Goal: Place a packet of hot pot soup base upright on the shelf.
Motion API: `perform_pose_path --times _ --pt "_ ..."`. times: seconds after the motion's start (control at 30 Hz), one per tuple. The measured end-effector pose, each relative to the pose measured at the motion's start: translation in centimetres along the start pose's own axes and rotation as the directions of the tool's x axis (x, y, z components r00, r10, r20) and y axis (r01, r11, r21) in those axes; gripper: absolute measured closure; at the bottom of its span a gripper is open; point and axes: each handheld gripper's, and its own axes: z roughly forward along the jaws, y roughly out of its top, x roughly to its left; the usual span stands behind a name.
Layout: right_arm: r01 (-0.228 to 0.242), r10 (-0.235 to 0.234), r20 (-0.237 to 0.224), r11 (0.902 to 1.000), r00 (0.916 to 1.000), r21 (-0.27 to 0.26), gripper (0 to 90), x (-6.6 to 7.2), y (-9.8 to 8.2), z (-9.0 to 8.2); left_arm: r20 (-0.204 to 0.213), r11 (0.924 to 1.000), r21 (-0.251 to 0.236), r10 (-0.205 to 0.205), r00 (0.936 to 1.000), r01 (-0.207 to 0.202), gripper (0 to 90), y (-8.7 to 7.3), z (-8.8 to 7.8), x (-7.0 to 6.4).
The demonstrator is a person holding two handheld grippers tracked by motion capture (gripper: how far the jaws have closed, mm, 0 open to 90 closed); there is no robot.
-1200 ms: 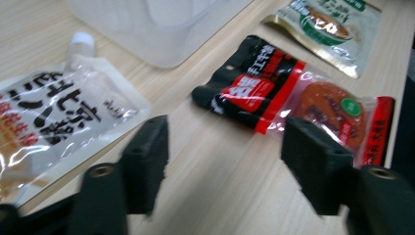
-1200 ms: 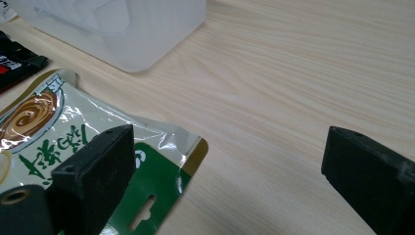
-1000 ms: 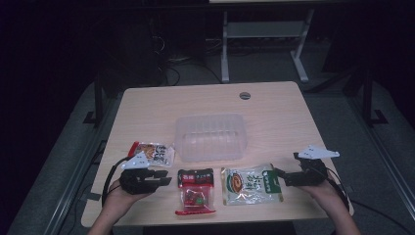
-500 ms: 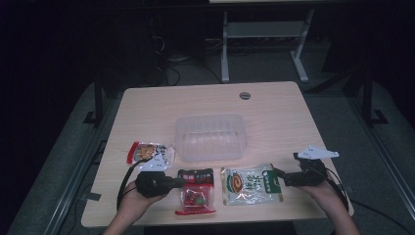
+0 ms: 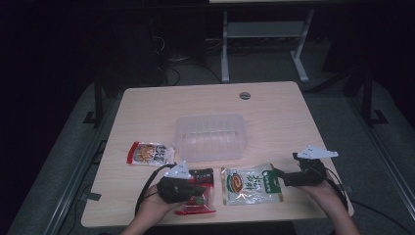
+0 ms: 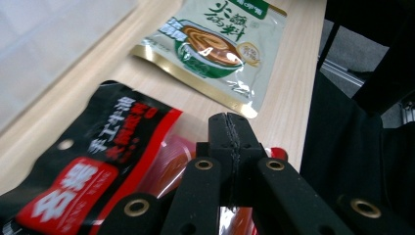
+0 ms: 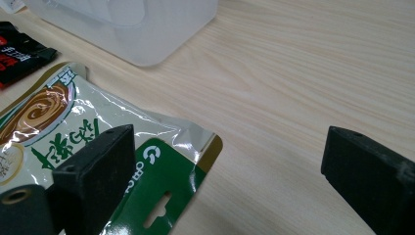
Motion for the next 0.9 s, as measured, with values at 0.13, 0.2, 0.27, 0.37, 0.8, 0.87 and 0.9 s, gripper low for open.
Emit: perform_pose_path --times 0.13,0.2,0.27,0.37,0.8,0.87,0.9 --pt "0.003 -0.003 -0.003 1.0000 1.0000 0.000 5.4 0.1 0.1 0.1 0.005 0.9994 0.022 0.027 0.9996 -0.027 89.8 0.0 0.8 -0.5" --pt "0.007 -0.007 -0.004 1.0000 1.0000 0.001 5.4 0.2 0.2 0.2 0.012 0.9988 0.035 0.035 0.9993 -0.035 89.8 0.0 1.2 -0.8" --pt "0.007 -0.007 -0.006 1.0000 1.0000 0.002 5.4 0.2 0.1 0.2 0.012 0.9984 0.040 0.038 0.9992 -0.039 89.8 0.0 1.7 -1.1" --pt "0.007 -0.007 -0.007 1.0000 1.0000 -0.006 5.4 0.2 0.1 0.1 0.021 0.9957 0.072 0.056 0.9982 -0.058 89.8 0.1 2.6 -1.5" --pt "0.004 -0.004 -0.010 1.0000 0.9999 -0.002 5.5 0.1 0.1 0.1 0.033 0.9886 0.136 0.062 0.9976 -0.066 89.8 -0.5 3.1 -1.6" --pt "0.004 -0.004 -0.010 1.0000 0.9999 -0.002 5.5 0.1 0.1 0.1 0.033 0.9888 0.137 0.055 0.9979 -0.059 89.8 -0.7 2.8 -1.5" --pt "0.004 -0.004 -0.011 1.0000 0.9999 -0.004 5.6 0.1 0.2 0.2 0.034 0.9880 0.142 0.056 0.9979 -0.060 89.8 -0.8 2.7 -1.4"
